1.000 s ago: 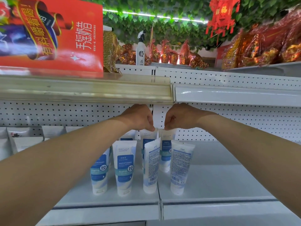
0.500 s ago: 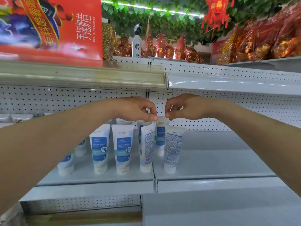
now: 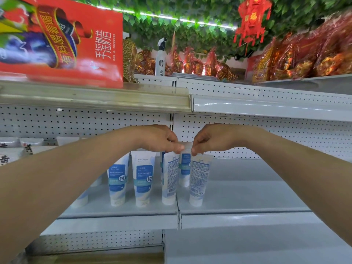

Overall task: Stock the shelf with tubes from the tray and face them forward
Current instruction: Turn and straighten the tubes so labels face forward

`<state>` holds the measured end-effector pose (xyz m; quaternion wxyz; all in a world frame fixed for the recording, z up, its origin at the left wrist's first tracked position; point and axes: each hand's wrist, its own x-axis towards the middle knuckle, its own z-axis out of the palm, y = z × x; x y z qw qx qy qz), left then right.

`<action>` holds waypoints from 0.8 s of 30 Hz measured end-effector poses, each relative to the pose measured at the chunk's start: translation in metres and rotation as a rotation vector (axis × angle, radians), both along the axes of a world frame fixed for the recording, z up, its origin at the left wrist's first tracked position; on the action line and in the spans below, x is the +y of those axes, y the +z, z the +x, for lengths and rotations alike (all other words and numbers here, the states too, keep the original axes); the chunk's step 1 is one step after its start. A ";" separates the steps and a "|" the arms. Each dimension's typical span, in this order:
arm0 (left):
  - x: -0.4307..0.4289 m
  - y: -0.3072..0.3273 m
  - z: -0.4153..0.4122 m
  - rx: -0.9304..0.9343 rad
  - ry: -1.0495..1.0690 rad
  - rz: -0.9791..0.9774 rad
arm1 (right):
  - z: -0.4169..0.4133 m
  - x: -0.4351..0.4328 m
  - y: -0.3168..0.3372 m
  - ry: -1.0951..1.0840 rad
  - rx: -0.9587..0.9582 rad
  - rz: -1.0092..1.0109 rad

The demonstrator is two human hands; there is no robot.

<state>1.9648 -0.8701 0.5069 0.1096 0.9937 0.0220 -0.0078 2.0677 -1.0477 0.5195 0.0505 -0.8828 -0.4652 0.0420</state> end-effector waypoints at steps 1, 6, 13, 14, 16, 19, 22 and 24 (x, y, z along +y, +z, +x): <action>0.000 0.000 0.000 -0.005 0.004 -0.014 | 0.001 0.001 0.000 -0.001 -0.006 0.001; 0.000 0.001 0.001 -0.032 -0.013 -0.070 | 0.001 0.002 0.000 0.014 0.009 -0.005; 0.007 0.000 0.006 -0.030 -0.014 -0.067 | 0.007 0.003 -0.002 0.037 -0.008 -0.022; 0.006 0.000 0.007 -0.042 -0.010 -0.061 | 0.008 0.004 -0.002 0.037 -0.018 -0.013; 0.007 -0.002 0.009 -0.081 -0.001 -0.032 | 0.009 0.005 -0.004 0.037 -0.043 0.015; 0.007 -0.007 0.012 -0.140 0.025 0.012 | 0.010 0.008 -0.007 0.036 -0.070 0.060; 0.007 -0.010 0.014 -0.173 0.055 0.050 | 0.010 0.009 -0.009 0.030 -0.085 0.085; 0.007 -0.013 0.016 -0.194 0.071 0.055 | 0.010 0.009 -0.010 0.035 -0.100 0.089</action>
